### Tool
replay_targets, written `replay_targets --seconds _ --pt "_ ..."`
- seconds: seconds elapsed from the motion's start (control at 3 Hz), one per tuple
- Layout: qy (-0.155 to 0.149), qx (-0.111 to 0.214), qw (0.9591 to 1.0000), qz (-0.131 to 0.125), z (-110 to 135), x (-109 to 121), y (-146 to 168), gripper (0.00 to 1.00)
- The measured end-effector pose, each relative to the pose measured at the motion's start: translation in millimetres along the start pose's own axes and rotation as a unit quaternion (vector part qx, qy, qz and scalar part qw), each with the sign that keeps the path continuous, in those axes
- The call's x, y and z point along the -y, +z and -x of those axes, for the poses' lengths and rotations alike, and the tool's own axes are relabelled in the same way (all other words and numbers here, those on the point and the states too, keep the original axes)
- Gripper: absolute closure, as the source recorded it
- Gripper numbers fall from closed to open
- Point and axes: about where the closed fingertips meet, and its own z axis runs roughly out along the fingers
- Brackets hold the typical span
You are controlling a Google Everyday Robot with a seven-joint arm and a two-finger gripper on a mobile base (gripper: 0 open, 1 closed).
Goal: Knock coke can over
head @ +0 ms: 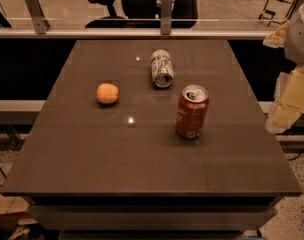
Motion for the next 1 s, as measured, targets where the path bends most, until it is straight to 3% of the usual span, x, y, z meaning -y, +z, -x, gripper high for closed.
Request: replay_targets --seconds 0.33,0.67,1.0 --pt "0.001 0.002 1.0 -0.003 0 0 -2 0.0" --pt "0.007 0.026 0.9996 -0.011 -2 2 -7 0.0" --pt "0.012 0.072 0.9973 -0.012 -8 4 -12 0.0"
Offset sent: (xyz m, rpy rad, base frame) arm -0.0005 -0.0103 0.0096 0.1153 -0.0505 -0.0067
